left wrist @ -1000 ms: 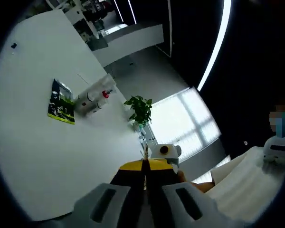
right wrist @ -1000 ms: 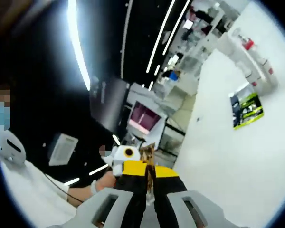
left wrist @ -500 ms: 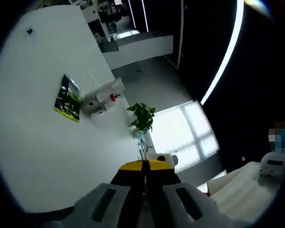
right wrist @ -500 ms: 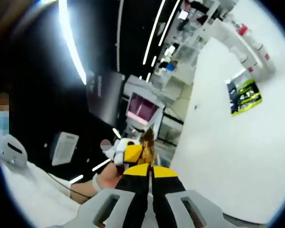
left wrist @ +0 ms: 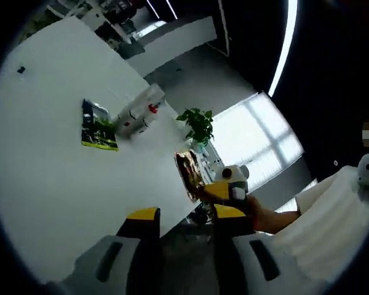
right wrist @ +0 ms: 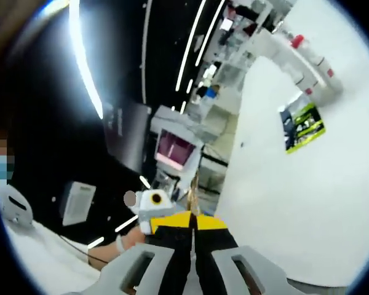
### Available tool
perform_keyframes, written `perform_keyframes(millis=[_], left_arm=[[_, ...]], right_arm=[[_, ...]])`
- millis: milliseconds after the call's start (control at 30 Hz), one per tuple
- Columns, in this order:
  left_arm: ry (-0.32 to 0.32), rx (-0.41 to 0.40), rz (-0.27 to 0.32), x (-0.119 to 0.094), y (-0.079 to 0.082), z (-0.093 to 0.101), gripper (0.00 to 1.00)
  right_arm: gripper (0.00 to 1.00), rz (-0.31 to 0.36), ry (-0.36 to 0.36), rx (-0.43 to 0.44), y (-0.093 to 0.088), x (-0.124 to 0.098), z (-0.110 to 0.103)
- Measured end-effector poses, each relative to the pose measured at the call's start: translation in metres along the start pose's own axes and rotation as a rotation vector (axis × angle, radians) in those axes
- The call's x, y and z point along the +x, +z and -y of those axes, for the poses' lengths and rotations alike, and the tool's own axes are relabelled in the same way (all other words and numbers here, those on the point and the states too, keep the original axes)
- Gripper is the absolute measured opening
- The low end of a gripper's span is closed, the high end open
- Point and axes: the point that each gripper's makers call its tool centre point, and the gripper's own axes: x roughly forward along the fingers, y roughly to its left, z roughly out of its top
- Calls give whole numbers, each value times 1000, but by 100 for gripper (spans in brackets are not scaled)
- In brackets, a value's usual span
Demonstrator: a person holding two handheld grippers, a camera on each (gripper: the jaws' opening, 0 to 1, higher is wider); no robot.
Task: Arrange the skincare products in the storage area until every visible bottle or jar stands upright without overlapping.
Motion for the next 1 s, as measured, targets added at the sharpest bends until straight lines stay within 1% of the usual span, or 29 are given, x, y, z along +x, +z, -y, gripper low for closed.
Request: perform_keyframes(millis=[33,67,100,133,167,200,233,300,333,367,400,433,467,500,600,667,700,833,867,933,1000], left_arm=[[49,58,-93,0,-19,-8,26],[94,103,-119,0,-25,-16,24],[125,189,-155,2,-34,-20,25],[138,232,-167,4,-38,-22,29],[174,286,-214,5,-47,-26,34],[194,313,-228,6,-50,-29,39],[198,334,-240,7,-53,-27,41],[190,427,-208,11,-50,-22,43],[201,479,-183,11,-46,-19,43],[234,538,-152,11,-41,-21,44],[244,602,-132,14,-39,-19,45],[236,612,-164,15,-45,-18,47],[234,615,-163,17,-47,-17,48],[225,638,-166,19,-48,-16,48],[234,636,-216,20,-56,-22,42],[245,660,-257,19,-63,-29,41],[254,654,-266,19,-64,-31,41],[243,655,-251,21,-62,-28,37],[251,665,-257,21,-63,-29,36],[247,666,-270,21,-65,-29,35],[245,654,-278,22,-67,-30,34]], right_arm=[[0,0,-4,-4,3,-1,2],[0,1,-7,-8,5,-1,3],[0,8,-10,-15,10,-2,3],[0,15,-11,-17,13,-2,3],[0,23,-11,-18,17,-2,2],[0,27,-13,-19,19,-1,3],[0,32,-15,-20,22,0,4],[0,37,-18,-20,26,3,4],[0,44,-20,-25,29,6,5],[0,50,-21,-25,32,8,5],[0,58,-20,-23,36,11,6],[0,66,-19,-19,38,14,6],[0,73,-21,-12,41,18,7],[0,78,-23,-8,42,22,8],[0,89,-28,7,49,33,12],[0,91,-34,12,52,40,15],[0,90,-39,12,56,45,17],[0,82,-57,8,67,63,26],[0,82,-60,9,69,66,28],[0,81,-68,13,75,76,33],[0,83,-77,21,81,87,37]])
